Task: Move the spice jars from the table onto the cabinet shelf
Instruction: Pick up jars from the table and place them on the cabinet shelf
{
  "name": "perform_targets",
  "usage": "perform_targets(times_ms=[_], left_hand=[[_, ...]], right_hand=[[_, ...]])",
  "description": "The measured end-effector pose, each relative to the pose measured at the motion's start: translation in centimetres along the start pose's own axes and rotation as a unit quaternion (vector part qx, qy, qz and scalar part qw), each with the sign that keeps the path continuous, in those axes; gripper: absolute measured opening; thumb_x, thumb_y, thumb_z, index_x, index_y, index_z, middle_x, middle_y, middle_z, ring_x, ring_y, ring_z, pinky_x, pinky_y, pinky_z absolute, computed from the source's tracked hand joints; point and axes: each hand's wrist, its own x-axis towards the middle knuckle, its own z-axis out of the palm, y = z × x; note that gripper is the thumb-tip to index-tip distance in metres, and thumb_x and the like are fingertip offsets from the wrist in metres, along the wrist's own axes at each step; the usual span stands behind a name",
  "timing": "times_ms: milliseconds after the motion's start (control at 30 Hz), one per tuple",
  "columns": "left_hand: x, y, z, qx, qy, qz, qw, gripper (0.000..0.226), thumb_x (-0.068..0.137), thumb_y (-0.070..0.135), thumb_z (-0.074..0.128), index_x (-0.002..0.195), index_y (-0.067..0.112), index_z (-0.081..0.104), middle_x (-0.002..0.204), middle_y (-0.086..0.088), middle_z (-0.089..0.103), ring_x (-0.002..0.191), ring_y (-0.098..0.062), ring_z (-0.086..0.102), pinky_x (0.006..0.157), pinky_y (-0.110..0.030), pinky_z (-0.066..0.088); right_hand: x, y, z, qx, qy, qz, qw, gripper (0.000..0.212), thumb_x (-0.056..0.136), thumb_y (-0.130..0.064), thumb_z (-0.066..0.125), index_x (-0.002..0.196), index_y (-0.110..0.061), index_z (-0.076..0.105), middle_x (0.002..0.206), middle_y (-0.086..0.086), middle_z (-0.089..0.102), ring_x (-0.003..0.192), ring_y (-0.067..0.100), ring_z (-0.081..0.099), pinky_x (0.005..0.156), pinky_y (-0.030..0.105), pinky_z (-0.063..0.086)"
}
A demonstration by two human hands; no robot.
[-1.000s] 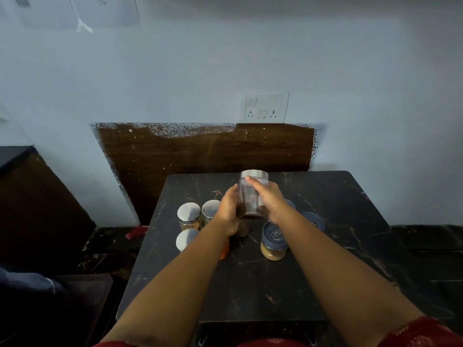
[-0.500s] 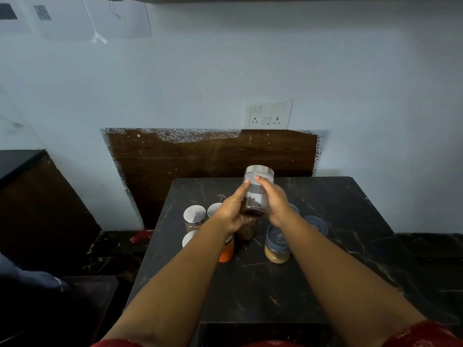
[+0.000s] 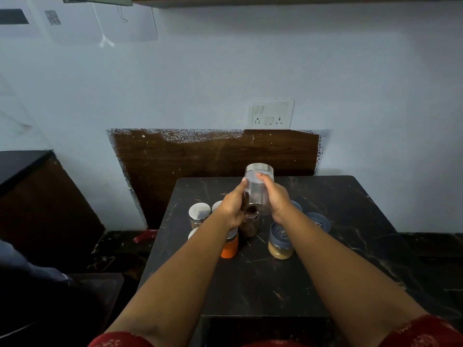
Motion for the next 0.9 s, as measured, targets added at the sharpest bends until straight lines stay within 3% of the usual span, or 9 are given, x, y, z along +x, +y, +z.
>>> perform_targets(times_ms=[133, 233, 333, 433, 667, 767, 833, 900], left_hand=[[-0.1, -0.2, 0.5, 0.021, 0.013, 0.01, 1.0, 0.054, 0.083, 0.055, 0.063, 0.122, 0.018, 0.06, 0.113, -0.011, 0.071, 0.105, -0.025, 0.067, 0.079, -0.035, 0.056], [0.0, 0.0, 0.8, 0.012, 0.014, 0.015, 1.0, 0.057, 0.083, 0.055, 0.063, 0.127, 0.019, 0.057, 0.119, -0.012, 0.067, 0.108, -0.025, 0.065, 0.088, -0.038, 0.053], [0.2, 0.5, 0.6, -0.042, -0.008, 0.005, 0.999, 0.057, 0.092, 0.059, 0.045, 0.129, 0.017, 0.055, 0.126, -0.016, 0.063, 0.117, -0.03, 0.059, 0.102, -0.046, 0.045], [0.7, 0.3, 0.3, -0.079, -0.002, 0.001, 0.997, 0.054, 0.1, 0.05, 0.028, 0.131, 0.014, 0.055, 0.122, -0.016, 0.066, 0.115, -0.03, 0.061, 0.101, -0.047, 0.046], [1.0, 0.6, 1.9, -0.038, -0.009, 0.025, 0.999, 0.058, 0.086, 0.059, 0.057, 0.128, 0.019, 0.058, 0.12, -0.014, 0.067, 0.111, -0.028, 0.065, 0.095, -0.043, 0.051], [1.4, 1.0, 2.1, -0.04, -0.001, 0.033, 0.999, 0.066, 0.089, 0.068, 0.038, 0.13, 0.021, 0.057, 0.125, -0.014, 0.064, 0.114, -0.028, 0.062, 0.099, -0.045, 0.048], [1.8, 1.5, 2.0, -0.066, 0.006, 0.027, 0.997, 0.065, 0.097, 0.061, 0.025, 0.134, 0.016, 0.054, 0.128, -0.017, 0.062, 0.116, -0.031, 0.06, 0.104, -0.048, 0.044], [2.1, 2.0, 1.9, -0.064, 0.016, 0.036, 0.997, 0.058, 0.1, 0.053, 0.027, 0.136, 0.015, 0.052, 0.129, -0.018, 0.061, 0.116, -0.033, 0.06, 0.105, -0.05, 0.043]], right_hand=[[-0.2, 0.1, 0.3, 0.053, 0.011, -0.008, 0.998, 0.045, 0.073, -0.056, 0.063, 0.102, -0.022, 0.069, 0.095, 0.008, 0.076, 0.089, 0.027, 0.073, 0.082, 0.044, 0.057], [-0.5, 0.2, 1.0, 0.049, 0.005, -0.05, 0.998, 0.055, 0.071, -0.056, 0.062, 0.111, -0.018, 0.067, 0.101, 0.012, 0.073, 0.093, 0.028, 0.071, 0.087, 0.049, 0.056], [-0.5, -0.3, 0.7, 0.006, 0.02, -0.046, 0.999, 0.071, 0.061, -0.069, 0.064, 0.108, -0.015, 0.067, 0.1, 0.01, 0.074, 0.091, 0.024, 0.072, 0.086, 0.046, 0.057], [-0.1, -0.8, -0.3, -0.029, 0.037, -0.036, 0.998, 0.065, 0.06, -0.074, 0.063, 0.094, -0.019, 0.071, 0.092, 0.003, 0.075, 0.089, 0.021, 0.072, 0.087, 0.043, 0.056], [-0.4, -1.2, -0.9, 0.093, 0.011, -0.002, 0.996, 0.047, 0.082, -0.055, 0.052, 0.107, -0.021, 0.072, 0.1, 0.009, 0.075, 0.097, 0.028, 0.071, 0.086, 0.044, 0.055], [-0.6, -1.4, -0.8, 0.134, -0.008, 0.009, 0.991, 0.04, 0.09, -0.052, 0.045, 0.102, -0.026, 0.073, 0.1, 0.008, 0.076, 0.096, 0.025, 0.072, 0.081, 0.04, 0.055], [-0.4, -1.8, -0.6, 0.128, -0.009, 0.017, 0.992, 0.039, 0.094, -0.053, 0.042, 0.103, -0.028, 0.071, 0.1, 0.005, 0.076, 0.098, 0.024, 0.071, 0.082, 0.039, 0.054], [-0.2, -2.2, -0.7, 0.121, -0.013, 0.025, 0.992, 0.041, 0.095, -0.055, 0.042, 0.109, -0.029, 0.069, 0.102, 0.004, 0.076, 0.099, 0.023, 0.071, 0.079, 0.037, 0.055]])
